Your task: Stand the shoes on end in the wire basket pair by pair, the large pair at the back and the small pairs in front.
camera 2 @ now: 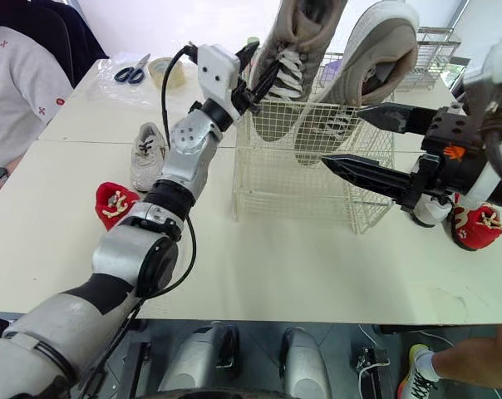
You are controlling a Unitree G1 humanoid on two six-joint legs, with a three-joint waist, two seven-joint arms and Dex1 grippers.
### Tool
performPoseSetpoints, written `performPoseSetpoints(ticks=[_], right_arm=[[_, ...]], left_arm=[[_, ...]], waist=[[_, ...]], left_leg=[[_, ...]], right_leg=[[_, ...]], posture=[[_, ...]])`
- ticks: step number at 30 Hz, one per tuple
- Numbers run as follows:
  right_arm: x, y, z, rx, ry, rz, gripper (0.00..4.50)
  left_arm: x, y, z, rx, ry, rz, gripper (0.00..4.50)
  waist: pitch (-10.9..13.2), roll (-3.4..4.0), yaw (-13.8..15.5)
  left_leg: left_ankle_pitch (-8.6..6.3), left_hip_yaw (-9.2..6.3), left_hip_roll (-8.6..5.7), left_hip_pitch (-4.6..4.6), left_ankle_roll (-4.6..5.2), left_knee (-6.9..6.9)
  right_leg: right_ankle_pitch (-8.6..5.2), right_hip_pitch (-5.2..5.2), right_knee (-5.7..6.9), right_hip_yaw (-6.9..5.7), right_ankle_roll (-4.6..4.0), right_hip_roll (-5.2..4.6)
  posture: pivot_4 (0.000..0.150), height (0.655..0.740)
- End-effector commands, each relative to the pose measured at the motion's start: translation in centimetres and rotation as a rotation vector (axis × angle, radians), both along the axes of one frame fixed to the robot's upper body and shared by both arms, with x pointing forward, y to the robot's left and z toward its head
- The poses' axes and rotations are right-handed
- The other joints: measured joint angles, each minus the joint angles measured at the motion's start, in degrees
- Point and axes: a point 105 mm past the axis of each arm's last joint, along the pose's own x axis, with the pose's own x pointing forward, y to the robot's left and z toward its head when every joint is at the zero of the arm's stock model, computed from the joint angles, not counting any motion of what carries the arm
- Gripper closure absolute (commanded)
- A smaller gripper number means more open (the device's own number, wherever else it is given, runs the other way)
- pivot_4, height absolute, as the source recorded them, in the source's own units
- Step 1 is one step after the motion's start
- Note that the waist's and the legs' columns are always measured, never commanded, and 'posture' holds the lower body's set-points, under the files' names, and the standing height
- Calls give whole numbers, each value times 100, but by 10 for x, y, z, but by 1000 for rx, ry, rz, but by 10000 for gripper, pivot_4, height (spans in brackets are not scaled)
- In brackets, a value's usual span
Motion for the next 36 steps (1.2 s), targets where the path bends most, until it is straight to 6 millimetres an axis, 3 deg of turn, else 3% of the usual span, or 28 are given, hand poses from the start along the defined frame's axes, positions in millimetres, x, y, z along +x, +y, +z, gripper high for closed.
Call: performPoseSetpoints(ticks=[1,9,14,17,22,25,27,30,33,36], right_arm=[[1,-1,7,15,-42,10,0],[8,3,1,41,-27,54,0],[11,4,0,51,-22,70,0],[18,-6,-2,42,-9,21,0],[21,-48,4,90,21,-111,0],[20,-85,10,110,12,-262,0],[19,-106,10,128,15,-336,0],[19,-149,0,208,-32,-533,0],[20,-182,-37,182,-49,-764,0],[14,-191,-76,173,-26,-899,0]], left_arm=[[-11,12,8,-77,18,-29,402],[-67,22,-16,-76,158,-95,402],[-82,34,-23,-44,225,-92,402],[-83,57,-9,-33,243,-65,402],[-93,93,6,28,280,-104,402],[-108,109,-6,66,375,-181,402],[-119,106,-16,77,426,-248,402],[-154,87,-50,113,493,-369,402],[-189,67,-77,100,580,-481,402],[-214,49,-97,165,627,-515,402]], waist=[[-1,1,4],[-1,2,24],[-4,6,6],[-4,6,1],[-4,6,19],[-5,9,1],[-6,10,8],[-10,4,5],[-12,2,14],[-28,29,20]], left_leg=[[0,-1,0,2,0,0],[16,-5,1,2,-27,2],[3,-5,0,11,-6,3],[4,-5,2,12,-7,3],[5,-5,2,13,-9,3],[21,5,-1,12,-36,2],[21,8,-1,16,-37,2],[21,7,-2,23,-39,2],[20,1,-2,27,-41,1],[24,-1,-2,28,-47,1]], right_leg=[[0,4,-1,0,0,0],[0,8,-1,7,-2,1],[0,16,-3,8,-3,2],[0,16,0,7,-3,6],[-1,16,1,3,-3,9],[-2,18,-3,4,-2,12],[-2,20,-4,6,-1,13],[-2,32,-8,7,-1,10],[-3,42,-15,13,-2,6],[-5,41,-11,15,-6,6]], posture=[[1500,7371],[1500,7371],[1500,7371],[1500,7371],[1500,7371],[1500,7371],[1500,7371],[1500,7371],[1500,7371],[1500,7371]])
